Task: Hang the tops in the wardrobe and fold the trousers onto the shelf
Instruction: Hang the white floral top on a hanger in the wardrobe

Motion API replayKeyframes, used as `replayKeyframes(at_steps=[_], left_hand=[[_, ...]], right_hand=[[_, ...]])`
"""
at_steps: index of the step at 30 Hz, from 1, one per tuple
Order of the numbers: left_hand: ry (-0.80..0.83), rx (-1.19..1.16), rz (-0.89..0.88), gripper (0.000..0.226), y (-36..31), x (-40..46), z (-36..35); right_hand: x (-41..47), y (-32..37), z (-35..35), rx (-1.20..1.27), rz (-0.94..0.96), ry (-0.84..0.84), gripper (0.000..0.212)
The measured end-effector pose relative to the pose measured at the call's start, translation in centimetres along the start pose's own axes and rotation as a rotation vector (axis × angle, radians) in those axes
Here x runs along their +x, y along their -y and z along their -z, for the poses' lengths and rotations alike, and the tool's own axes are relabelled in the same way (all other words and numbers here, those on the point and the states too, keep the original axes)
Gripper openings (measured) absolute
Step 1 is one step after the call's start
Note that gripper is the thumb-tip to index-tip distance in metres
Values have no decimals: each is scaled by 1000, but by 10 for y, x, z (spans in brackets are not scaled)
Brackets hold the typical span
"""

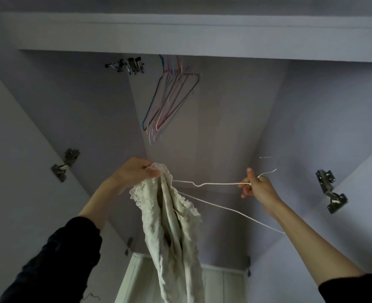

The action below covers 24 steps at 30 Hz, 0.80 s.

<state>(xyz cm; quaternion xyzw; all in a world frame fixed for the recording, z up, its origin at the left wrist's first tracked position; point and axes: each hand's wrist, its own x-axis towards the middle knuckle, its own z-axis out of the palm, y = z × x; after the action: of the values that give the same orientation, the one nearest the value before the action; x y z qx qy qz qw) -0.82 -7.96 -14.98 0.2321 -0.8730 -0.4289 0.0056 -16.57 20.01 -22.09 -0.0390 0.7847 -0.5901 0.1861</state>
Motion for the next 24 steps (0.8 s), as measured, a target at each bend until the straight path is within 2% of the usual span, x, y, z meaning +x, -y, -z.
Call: replayKeyframes(at_steps=[4, 8, 11, 15, 18, 24], left_hand=[[-35, -44, 6, 21, 2, 2, 16], [-61, -46, -1, 18, 10, 5, 34], [-66, -68, -12, 15, 14, 6, 43], [-93, -80, -23, 24, 18, 6, 49], [-118, -98, -35, 21, 23, 6, 55], [-183, -120, -39, 16, 29, 6, 60]], right_hand=[[5, 19, -12, -79, 132, -11, 58], [4, 36, -25, 41, 177, -81, 56], [-2, 49, -34, 88, 195, -21, 51], [-6, 57, -44, 100, 201, 58, 51], [-10, 61, -43, 201, 157, 127, 46], [-20, 64, -39, 192, 142, 215, 47]])
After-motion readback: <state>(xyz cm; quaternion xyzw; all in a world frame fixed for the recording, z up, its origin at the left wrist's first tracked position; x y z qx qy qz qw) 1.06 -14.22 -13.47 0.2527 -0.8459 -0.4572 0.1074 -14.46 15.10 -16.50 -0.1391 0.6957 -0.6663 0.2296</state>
